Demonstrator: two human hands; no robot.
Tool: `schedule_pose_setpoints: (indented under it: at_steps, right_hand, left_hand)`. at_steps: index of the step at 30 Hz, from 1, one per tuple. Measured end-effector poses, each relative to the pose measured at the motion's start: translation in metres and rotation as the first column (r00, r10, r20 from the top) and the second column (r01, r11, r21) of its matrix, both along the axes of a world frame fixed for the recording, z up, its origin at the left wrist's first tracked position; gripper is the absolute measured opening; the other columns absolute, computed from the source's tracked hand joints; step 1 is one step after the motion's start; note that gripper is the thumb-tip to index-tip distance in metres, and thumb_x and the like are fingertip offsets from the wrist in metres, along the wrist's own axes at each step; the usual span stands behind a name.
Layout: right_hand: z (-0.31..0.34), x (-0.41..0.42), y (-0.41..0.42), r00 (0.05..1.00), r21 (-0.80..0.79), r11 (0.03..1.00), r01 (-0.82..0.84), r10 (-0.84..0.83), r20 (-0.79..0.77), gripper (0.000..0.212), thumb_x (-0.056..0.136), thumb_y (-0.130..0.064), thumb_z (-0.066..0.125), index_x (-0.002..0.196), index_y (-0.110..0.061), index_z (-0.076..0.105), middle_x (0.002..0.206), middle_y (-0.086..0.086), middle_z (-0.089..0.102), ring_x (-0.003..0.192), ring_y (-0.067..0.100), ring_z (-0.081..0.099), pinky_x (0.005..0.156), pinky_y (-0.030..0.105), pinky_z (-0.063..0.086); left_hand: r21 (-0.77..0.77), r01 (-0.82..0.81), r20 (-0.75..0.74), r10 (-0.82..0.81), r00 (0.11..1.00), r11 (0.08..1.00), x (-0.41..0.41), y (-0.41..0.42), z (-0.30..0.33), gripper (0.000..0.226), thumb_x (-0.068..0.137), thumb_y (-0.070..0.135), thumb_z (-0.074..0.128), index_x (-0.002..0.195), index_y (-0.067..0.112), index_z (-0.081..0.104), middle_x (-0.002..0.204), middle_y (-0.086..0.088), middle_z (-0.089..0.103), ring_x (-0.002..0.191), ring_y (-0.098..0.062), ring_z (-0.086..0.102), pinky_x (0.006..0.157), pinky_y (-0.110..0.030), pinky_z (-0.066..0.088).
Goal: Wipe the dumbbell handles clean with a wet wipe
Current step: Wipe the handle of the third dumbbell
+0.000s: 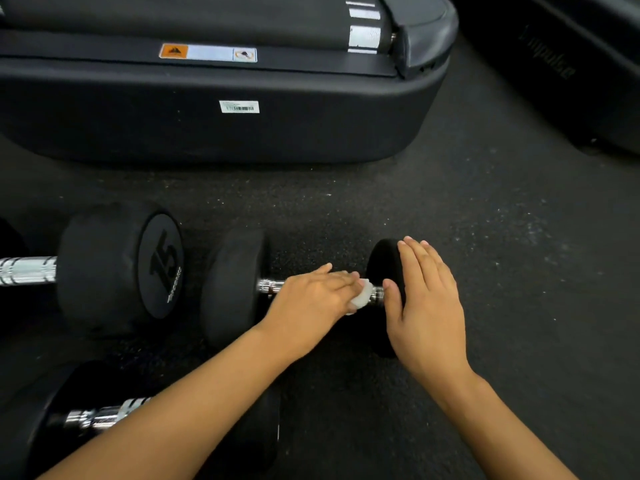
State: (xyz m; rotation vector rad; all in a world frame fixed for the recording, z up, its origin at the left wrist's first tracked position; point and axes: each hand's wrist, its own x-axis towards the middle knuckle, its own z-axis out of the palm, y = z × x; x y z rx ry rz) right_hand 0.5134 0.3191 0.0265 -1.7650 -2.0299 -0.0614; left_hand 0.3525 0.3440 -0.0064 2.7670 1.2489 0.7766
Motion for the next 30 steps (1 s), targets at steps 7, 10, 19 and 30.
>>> schedule_pose_setpoints:
  at_steps: [7, 10, 19, 30]
  right_hand:
    - [0.001, -0.003, 0.0, 1.0, 0.016, 1.0, 0.019, -0.019, -0.004, 0.051, 0.09, -0.028, 0.035, 0.132, 0.0, 0.045, 0.137, 0.014, 0.047, 0.132, 0.028, 0.036, 0.11, 0.026, 0.013]
    - [0.001, -0.003, 0.0, 1.0, 0.016, 1.0, 0.017, -0.017, -0.006, 0.051, 0.09, -0.028, 0.034, 0.132, 0.0, 0.045, 0.137, 0.014, 0.047, 0.131, 0.028, 0.036, 0.11, 0.026, 0.013]
    - [0.0, -0.003, 0.001, 1.0, 0.039, 0.999, 0.013, -0.012, -0.012, 0.049, 0.09, -0.027, 0.036, 0.13, 0.0, 0.046, 0.135, 0.014, 0.049, 0.13, 0.028, 0.038, 0.11, 0.029, 0.018]
    - [0.0, -0.002, 0.0, 1.0, 0.021, 1.0, 0.016, -0.016, -0.007, 0.05, 0.09, -0.028, 0.036, 0.131, -0.001, 0.045, 0.136, 0.013, 0.048, 0.131, 0.026, 0.036, 0.11, 0.032, 0.022]
  left_hand:
    - [-0.154, -0.036, -0.072, 0.025, 0.997, 0.987, 0.023, 0.006, 0.008, 0.017, 0.078, 0.019, 0.071, 0.091, 0.007, 0.071, 0.085, -0.01, 0.072, 0.077, -0.027, 0.069, 0.071, -0.039, 0.056]
    - [-0.368, -0.184, -0.148, 0.138, 0.979, 0.912, 0.025, 0.018, 0.024, 0.027, 0.096, 0.033, 0.045, 0.093, 0.013, 0.064, 0.09, -0.009, 0.068, 0.085, -0.031, 0.063, 0.068, -0.036, 0.044]
    - [-0.483, -0.036, -0.164, -0.05, 0.985, 0.875, 0.012, 0.017, 0.026, 0.027, 0.097, 0.037, 0.037, 0.103, 0.023, 0.059, 0.098, 0.0, 0.067, 0.092, -0.023, 0.062, 0.077, -0.039, 0.048]
    - [-0.208, 0.07, -0.051, -0.083, 0.995, 0.976, 0.012, 0.002, -0.002, 0.034, 0.081, 0.013, 0.068, 0.114, 0.006, 0.064, 0.111, -0.01, 0.068, 0.101, -0.023, 0.064, 0.089, -0.04, 0.052]
